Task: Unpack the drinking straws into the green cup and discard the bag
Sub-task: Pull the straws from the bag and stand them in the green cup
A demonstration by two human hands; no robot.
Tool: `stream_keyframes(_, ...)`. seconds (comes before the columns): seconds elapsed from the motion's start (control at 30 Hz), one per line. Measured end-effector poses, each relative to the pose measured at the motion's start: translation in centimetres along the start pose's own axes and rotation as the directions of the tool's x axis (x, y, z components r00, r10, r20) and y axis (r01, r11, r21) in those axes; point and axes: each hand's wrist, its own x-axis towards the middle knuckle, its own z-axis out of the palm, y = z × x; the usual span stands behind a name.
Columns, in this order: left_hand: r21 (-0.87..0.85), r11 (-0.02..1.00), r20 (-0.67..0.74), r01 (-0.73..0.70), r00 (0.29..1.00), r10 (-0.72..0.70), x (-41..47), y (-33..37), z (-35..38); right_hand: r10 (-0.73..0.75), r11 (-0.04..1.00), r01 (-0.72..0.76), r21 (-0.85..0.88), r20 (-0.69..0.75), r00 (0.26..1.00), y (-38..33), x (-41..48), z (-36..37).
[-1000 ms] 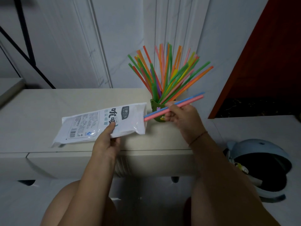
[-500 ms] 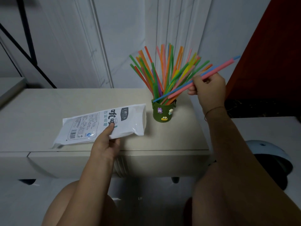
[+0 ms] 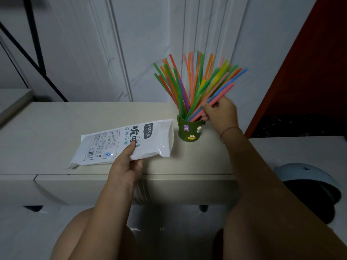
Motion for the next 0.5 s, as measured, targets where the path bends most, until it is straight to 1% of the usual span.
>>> stream_keyframes(0.1,0.003,1.0,0.008,0.019,1.0,-0.019,-0.2,0.0,0.0,0.038,0.998,-0.033,-0.061,0.083,0.996,1.1,-0.2,1.2)
stream_keyframes(0.27,0.04,0.998,0.021,0.053,0.998,-0.054,-0.6,-0.3,0.2,0.051,0.985,-0.031,-0.17,0.111,0.992,1.4,-0.5,2.0)
stream_keyframes(0.37,0.057,0.996,0.019,0.063,0.998,-0.064,-0.8,-0.4,0.2,0.06,0.989,-0.046,-0.141,0.096,0.994,1.5,-0.7,1.8)
stream_keyframes(0.5,0.072,0.995,0.009,0.07,0.997,-0.071,-1.2,-0.4,0.2,0.057,0.998,-0.056,-0.031,0.012,0.998,1.7,-1.1,1.0)
